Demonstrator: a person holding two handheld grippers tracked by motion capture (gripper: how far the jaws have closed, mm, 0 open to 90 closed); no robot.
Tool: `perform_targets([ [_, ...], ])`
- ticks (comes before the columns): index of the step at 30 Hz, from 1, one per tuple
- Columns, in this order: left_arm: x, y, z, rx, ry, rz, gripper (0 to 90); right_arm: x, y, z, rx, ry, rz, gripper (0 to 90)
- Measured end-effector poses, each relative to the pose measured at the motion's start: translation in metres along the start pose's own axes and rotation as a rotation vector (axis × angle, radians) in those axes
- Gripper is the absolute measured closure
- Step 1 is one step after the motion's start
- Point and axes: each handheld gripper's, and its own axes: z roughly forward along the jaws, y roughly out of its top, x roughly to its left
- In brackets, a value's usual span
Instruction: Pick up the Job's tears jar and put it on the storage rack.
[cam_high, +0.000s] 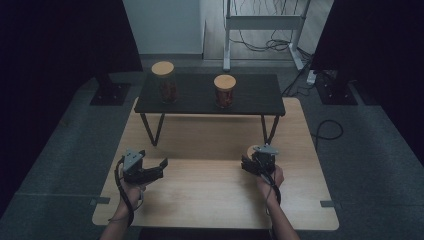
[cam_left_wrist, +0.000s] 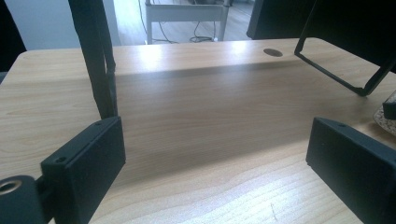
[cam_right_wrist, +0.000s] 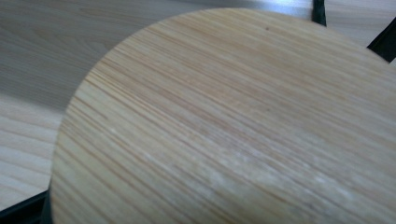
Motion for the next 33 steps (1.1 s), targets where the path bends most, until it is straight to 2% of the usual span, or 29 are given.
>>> perform_targets([
  [8,-0.001,0.001,-0.003,-0.015,-0.004,0.002,4.3,0.002,-0.004,-0.010,-0.008,0.017,-0.005,25.2],
  [15,-0.002,0.002,-0.004,-0.018,-0.017,0.002,4.4,0.001,-0.013,-0.026,-0.017,0.026,-0.013,25.3],
  [21,-0.003,0.002,-0.003,-0.017,-0.027,0.002,4.4,-0.001,-0.019,-0.035,-0.014,0.022,-0.009,25.3],
  [33,-0.007,0.003,-0.004,-0.019,-0.032,0.015,4.4,-0.004,-0.017,-0.039,-0.026,0.050,-0.019,25.3],
])
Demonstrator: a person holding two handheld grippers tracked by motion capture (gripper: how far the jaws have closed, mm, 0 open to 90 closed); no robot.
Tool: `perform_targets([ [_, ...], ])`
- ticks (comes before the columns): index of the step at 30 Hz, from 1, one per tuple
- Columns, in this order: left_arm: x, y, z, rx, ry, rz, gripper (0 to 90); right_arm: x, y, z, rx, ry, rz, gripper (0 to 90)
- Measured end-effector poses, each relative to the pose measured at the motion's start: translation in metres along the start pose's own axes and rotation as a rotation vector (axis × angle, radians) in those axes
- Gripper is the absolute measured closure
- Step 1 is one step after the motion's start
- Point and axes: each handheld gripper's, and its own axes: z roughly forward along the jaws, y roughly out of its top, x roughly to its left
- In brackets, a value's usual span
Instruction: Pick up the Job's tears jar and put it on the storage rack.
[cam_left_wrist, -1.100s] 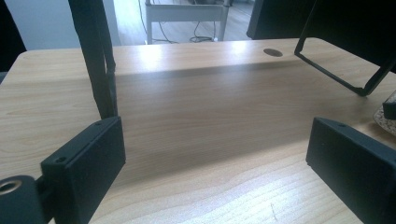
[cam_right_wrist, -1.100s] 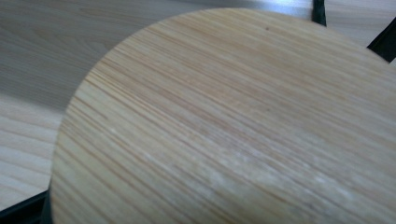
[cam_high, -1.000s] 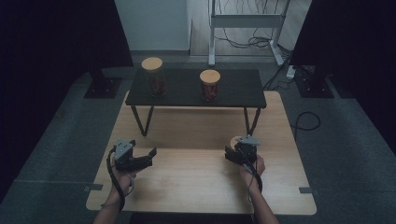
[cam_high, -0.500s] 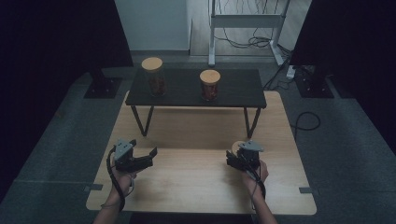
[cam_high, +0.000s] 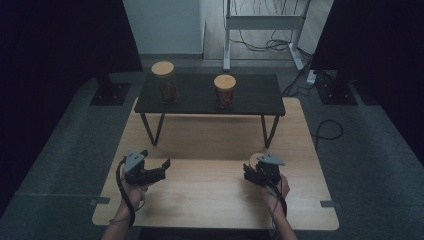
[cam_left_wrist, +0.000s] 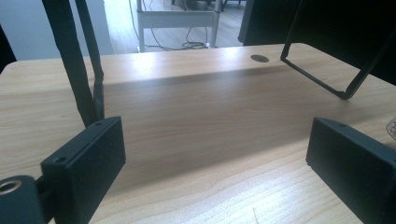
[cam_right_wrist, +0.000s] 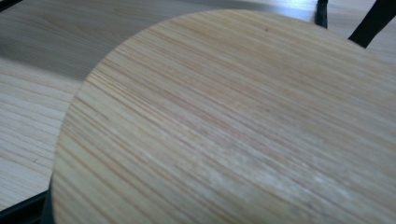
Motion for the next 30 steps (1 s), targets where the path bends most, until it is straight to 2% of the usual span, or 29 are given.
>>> perform_targets([
  [11,0.000,0.000,-0.002,-0.006,0.002,0.004,4.4,0.001,0.004,-0.011,-0.033,0.011,-0.008,25.3],
  [19,-0.001,0.000,-0.001,-0.001,0.000,0.009,4.4,0.006,0.009,-0.022,-0.064,0.029,-0.034,25.3],
  [30,-0.003,0.000,-0.001,0.001,0.003,0.014,4.4,0.004,0.010,-0.026,-0.071,0.044,-0.036,25.3],
])
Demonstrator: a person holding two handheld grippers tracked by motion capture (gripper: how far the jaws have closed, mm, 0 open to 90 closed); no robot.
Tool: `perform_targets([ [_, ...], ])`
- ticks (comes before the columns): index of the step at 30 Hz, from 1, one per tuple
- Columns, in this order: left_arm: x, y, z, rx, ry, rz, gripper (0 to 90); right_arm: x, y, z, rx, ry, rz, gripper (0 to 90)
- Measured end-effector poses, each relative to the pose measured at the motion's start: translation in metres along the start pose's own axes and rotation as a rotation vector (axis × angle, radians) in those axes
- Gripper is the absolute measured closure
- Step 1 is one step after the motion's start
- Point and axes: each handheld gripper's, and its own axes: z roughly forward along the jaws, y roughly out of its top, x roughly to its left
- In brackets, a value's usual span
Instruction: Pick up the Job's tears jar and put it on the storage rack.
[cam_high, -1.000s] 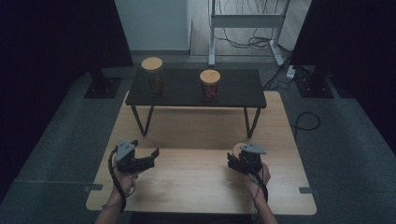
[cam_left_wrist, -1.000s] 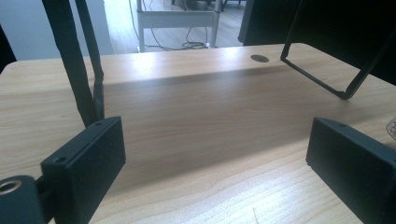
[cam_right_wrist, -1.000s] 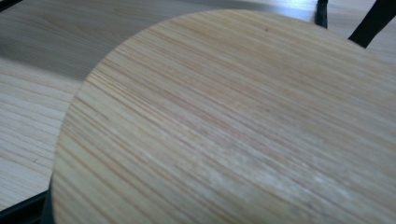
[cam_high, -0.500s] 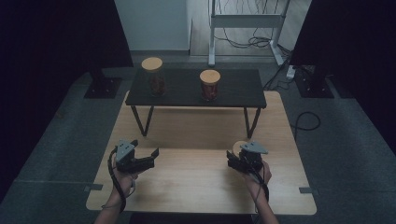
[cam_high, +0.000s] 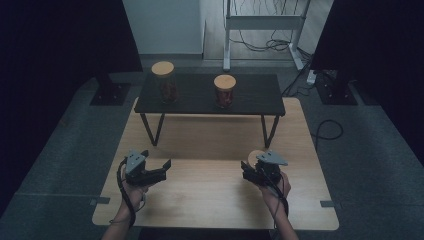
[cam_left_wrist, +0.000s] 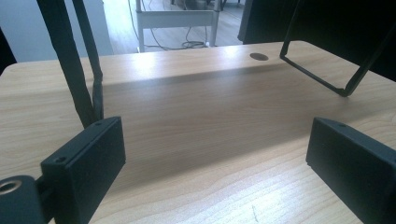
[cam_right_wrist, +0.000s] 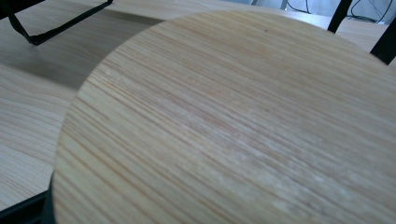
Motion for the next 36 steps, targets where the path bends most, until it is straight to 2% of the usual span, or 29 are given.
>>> perform_targets([
  [17,0.003,0.001,0.000,0.000,0.007,-0.009,4.3,0.002,0.009,-0.007,-0.021,0.009,-0.019,25.3],
  [36,0.004,0.001,-0.003,-0.012,0.012,-0.013,4.4,0.001,0.029,-0.008,-0.028,0.022,-0.034,25.3],
])
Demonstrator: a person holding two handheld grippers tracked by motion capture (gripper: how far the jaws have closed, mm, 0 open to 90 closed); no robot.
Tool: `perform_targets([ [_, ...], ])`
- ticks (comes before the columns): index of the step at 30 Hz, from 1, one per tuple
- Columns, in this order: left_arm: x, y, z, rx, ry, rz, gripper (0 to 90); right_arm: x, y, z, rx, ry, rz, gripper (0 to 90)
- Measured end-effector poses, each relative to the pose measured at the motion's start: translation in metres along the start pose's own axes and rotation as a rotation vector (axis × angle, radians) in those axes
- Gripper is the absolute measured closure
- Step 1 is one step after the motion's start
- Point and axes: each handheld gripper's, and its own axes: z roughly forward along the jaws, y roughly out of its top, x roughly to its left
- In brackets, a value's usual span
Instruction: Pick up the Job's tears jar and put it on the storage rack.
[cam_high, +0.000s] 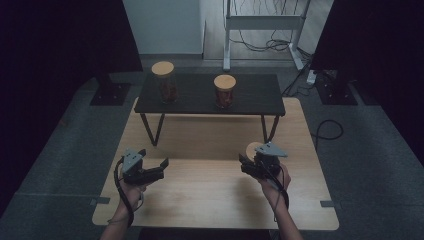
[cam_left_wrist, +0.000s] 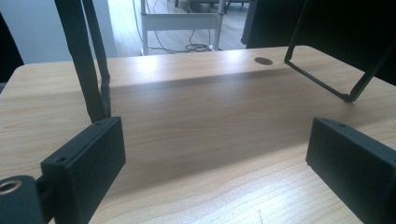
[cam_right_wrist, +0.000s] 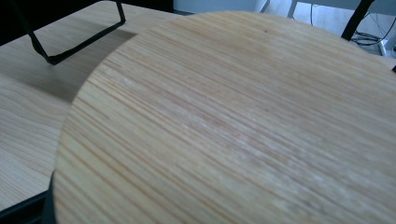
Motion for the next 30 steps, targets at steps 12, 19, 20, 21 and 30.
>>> perform_targets([
  [12,0.000,0.001,-0.003,-0.010,-0.001,-0.002,4.4,0.003,0.013,-0.003,-0.002,-0.002,-0.021,25.3],
  [19,0.001,0.001,-0.003,-0.012,-0.002,-0.003,4.4,0.003,0.021,-0.005,-0.008,-0.004,-0.032,25.3],
  [20,0.001,0.001,-0.003,-0.012,-0.001,-0.004,4.4,0.003,0.023,-0.005,-0.009,-0.004,-0.033,25.3],
  [21,0.001,0.001,-0.003,-0.013,-0.001,-0.004,4.4,0.003,0.024,-0.005,-0.010,-0.005,-0.035,25.3],
  [30,0.001,0.002,-0.004,-0.015,-0.001,-0.005,4.4,0.002,0.035,-0.007,-0.016,-0.011,-0.042,25.3],
])
